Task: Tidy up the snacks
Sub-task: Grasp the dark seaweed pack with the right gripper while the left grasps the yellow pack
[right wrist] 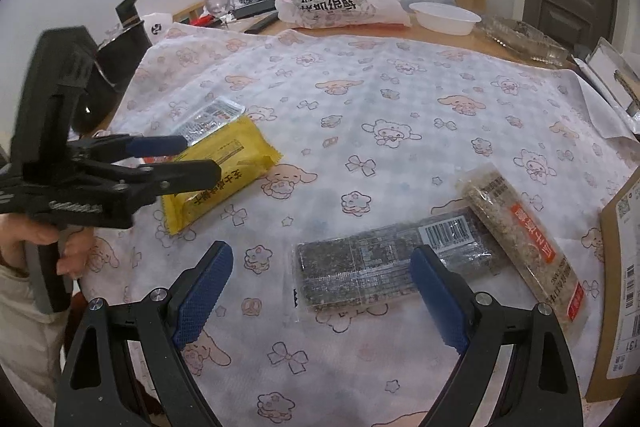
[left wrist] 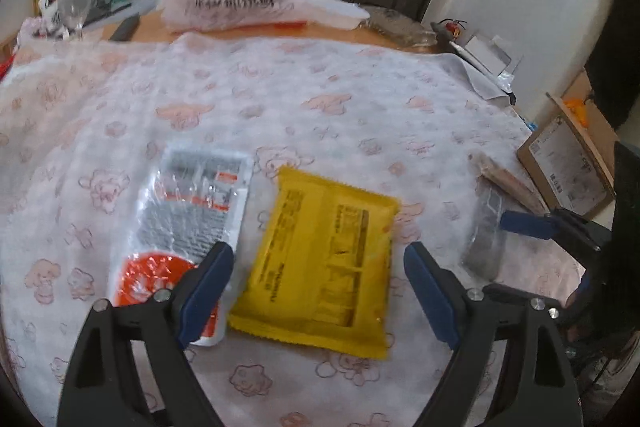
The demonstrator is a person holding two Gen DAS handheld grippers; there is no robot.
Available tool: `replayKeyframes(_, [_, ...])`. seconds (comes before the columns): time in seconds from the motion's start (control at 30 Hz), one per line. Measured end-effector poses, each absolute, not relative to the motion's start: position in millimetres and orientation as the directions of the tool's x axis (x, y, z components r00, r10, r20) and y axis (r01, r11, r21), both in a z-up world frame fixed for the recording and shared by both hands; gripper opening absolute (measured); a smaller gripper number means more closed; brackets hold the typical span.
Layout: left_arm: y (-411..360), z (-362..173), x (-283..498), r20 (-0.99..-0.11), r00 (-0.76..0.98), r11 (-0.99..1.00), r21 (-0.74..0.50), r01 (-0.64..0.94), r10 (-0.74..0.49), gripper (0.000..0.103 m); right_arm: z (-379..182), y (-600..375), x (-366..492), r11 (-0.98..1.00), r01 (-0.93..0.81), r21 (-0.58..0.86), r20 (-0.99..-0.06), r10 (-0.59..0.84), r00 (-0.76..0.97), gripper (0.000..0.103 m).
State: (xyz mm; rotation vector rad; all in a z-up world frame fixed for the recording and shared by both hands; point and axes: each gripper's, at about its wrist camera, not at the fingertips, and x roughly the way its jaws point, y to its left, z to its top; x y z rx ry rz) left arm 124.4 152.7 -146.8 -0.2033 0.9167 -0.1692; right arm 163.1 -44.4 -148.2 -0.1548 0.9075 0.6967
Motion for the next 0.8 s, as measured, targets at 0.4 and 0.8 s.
replayKeyframes(0.4, [136.4, -147.7, 120.0, -0.769, 0.609, 0.980, -0.182, 0.077, -0.191, 0.065, -147.1, -56.9, 162.0, 0.821, -0.546, 0.168, -0.793, 0.442, 0.420, 0.089])
replayKeyframes(0.8, [138.7, -146.5, 118.6, -0.761, 0.607, 0.970, -0.232, 0.071, -0.226, 0.064, -152.7, -40.0, 188.2, 0.840, -0.523, 0.146, -0.816, 0.401, 0.417, 0.091])
